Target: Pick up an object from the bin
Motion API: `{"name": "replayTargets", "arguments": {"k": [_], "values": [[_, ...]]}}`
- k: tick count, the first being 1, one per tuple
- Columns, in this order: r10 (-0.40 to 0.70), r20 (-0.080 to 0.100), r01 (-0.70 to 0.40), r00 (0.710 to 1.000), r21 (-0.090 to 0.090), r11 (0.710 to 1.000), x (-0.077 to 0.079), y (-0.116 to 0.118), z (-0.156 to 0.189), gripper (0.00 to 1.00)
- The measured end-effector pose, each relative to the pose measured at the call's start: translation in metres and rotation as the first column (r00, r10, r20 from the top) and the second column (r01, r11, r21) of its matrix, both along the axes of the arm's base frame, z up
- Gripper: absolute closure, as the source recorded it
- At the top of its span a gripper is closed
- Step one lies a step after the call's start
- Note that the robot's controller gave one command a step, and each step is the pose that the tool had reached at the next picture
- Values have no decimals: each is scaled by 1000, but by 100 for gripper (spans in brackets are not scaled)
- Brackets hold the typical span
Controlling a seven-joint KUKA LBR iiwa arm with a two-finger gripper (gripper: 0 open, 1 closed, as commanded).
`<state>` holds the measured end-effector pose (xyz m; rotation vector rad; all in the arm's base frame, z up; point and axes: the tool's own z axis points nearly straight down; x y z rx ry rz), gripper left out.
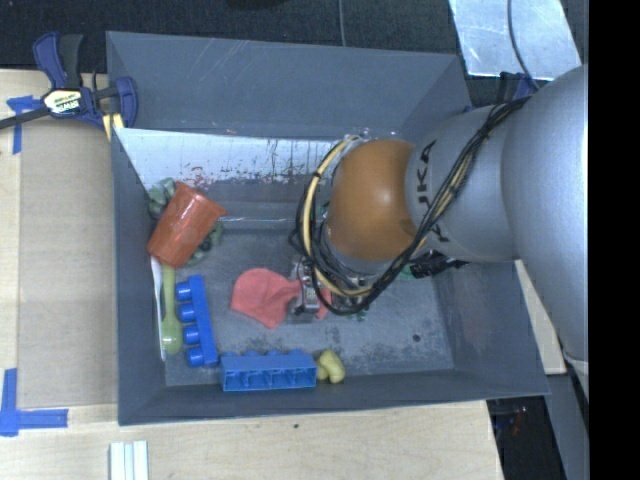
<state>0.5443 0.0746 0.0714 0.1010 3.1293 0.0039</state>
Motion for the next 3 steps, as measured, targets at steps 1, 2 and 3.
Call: {"name": "replayTargets", "arguments": {"k": [1, 2, 3], "values": [[0, 0, 0, 1000, 0, 1000, 0, 0, 0, 100], [113, -6, -113, 994, -2, 994, -1, 2, 50, 100], [256, -5, -256, 967, -3, 967, 6, 18, 125, 100]]}}
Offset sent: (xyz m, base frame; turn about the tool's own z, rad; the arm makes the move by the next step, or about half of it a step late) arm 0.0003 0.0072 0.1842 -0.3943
